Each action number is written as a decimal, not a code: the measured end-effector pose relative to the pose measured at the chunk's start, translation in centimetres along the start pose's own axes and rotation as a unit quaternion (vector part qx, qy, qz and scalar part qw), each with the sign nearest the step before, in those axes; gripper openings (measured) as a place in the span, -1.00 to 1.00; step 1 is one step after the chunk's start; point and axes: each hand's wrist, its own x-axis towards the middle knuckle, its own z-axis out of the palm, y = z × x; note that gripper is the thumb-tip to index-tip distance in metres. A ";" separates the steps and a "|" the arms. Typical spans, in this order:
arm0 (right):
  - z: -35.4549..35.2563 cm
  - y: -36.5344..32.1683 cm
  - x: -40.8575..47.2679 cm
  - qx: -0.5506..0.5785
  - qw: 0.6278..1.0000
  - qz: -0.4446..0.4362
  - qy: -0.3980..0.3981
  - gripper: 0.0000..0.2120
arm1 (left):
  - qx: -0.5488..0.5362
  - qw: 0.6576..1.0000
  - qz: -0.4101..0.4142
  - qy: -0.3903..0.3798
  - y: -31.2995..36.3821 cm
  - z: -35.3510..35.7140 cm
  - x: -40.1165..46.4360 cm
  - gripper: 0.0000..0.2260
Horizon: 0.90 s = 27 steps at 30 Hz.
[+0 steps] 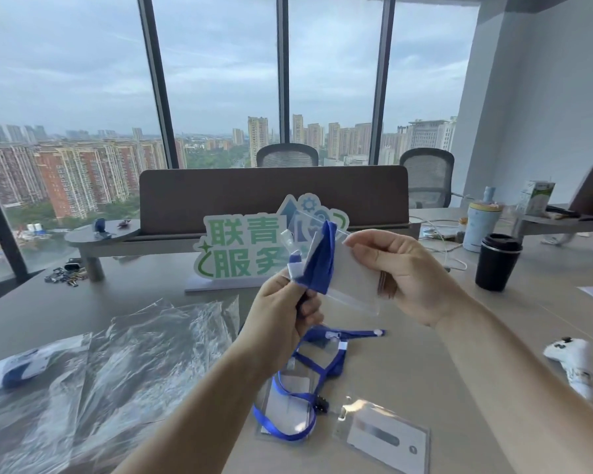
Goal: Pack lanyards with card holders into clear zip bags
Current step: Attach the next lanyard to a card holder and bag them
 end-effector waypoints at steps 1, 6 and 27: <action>0.5 0.2 0.2 -0.009 0.999 -0.003 0.045 -0.94 | -0.027 1.000 0.006 0.007 -0.4 0.1 0.0 -0.71; 1.3 1.3 0.5 -0.109 0.971 -0.041 0.207 -0.92 | -0.030 0.999 0.001 0.021 -1.1 -0.5 0.0 -0.81; 6.5 8.8 1.1 -0.382 0.920 -0.074 -0.033 -0.84 | 0.612 0.776 -0.134 0.077 0.4 -16.4 -4.7 -0.80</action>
